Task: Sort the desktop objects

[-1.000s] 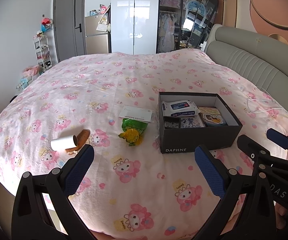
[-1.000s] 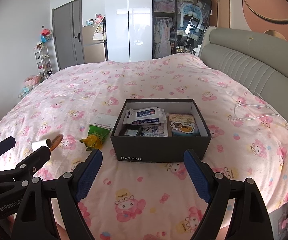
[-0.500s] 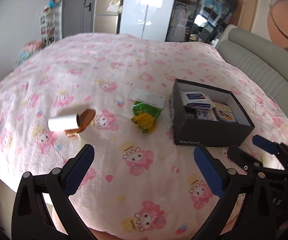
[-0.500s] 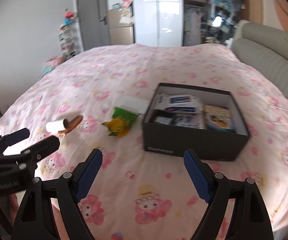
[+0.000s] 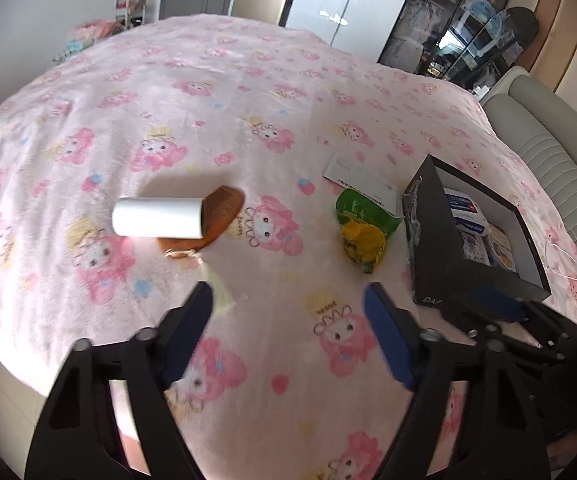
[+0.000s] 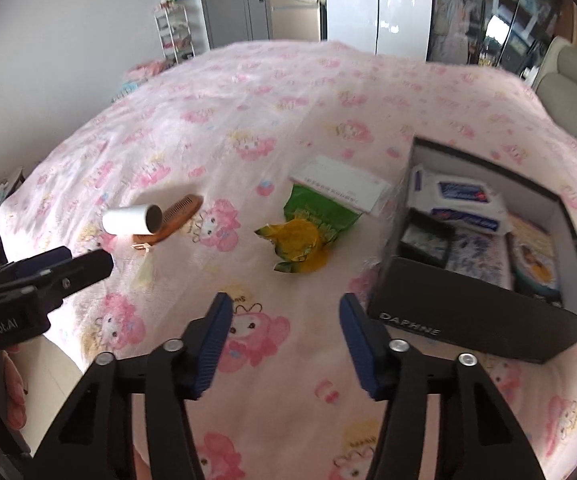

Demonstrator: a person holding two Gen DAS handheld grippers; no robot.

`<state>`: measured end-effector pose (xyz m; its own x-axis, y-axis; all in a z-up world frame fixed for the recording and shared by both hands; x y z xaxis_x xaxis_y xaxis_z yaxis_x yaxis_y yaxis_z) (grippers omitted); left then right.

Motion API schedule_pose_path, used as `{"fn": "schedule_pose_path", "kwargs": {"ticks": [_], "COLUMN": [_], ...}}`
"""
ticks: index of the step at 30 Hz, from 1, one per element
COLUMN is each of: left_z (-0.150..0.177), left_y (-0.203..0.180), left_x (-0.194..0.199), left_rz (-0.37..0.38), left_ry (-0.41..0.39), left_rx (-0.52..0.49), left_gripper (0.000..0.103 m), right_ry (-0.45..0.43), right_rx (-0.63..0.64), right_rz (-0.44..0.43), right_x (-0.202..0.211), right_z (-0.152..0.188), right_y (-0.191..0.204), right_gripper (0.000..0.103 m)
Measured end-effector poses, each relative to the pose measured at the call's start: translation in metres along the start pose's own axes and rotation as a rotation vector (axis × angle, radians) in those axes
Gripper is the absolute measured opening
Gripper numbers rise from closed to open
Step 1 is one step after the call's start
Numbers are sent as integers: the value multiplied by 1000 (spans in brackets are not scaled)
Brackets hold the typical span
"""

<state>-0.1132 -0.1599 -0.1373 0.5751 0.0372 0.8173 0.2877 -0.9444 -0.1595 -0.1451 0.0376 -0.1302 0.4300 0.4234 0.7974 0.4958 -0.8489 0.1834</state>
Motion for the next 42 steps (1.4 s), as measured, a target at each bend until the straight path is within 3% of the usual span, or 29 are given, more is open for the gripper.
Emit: {"fn": "schedule_pose_path", "kwargs": {"ticks": [2,5,6,11,13,15,17,19,21,22,32,38,42], "left_z": [-6,-10,-10,-14,-21,-29,-34,-34,-31,-30,-5,33,45], "left_y": [-3,-12,-15,-34,-39,-44,-48,-53,-59,-62,-46,-15,9], "left_x": [-22,-55,-64,-103,-116,-128,-142,-153,-162,-165,-117,-82,-67], "left_rz": [12,23,27,113,151,182,196,221,219,219,241,269,272], "left_ry": [33,96,118,181,198,212,235,264,285,290,242,291,291], "left_rx": [-1,9,14,35,51,66,89,93,76,70,83,88,112], "left_gripper": [57,31,28,28,34,55,55,42,16,16,12,12,12], "right_ry": [26,56,60,67,75,86,95,100,113,121,104,78,108], "right_rx": [-15,-52,-70,-134,-154,-160,-169,-180,-188,-194,-234,-239,-215], "right_rz": [-13,-22,-19,4,-8,-6,-13,-21,-16,-14,-33,-97,-142], "right_x": [-18,-41,-48,-67,-74,-82,-88,-95,-99,-101,-82,-58,-63], "right_z": [-2,-4,-5,-6,-6,-7,-7,-6,-3,-1,5,13,22], "right_y": [-3,-12,-17,-34,-38,-41,-42,-45,-48,-50,-60,-46,-32], "right_gripper": [44,40,39,38,38,38,38,38,38,38,38,39,39]}}
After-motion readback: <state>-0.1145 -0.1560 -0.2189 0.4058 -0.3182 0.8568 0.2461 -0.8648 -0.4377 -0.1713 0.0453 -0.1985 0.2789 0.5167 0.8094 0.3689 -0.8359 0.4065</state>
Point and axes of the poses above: each gripper's, at about its wrist camera, not at the fingertips, and x roughly against the way its jaws point, y to its left, z to its underside, the point moved 2 cm from there along -x, roughly the way its jaws point, and after that the axes turned 9 degrees about -z, right-handed, at the moved point
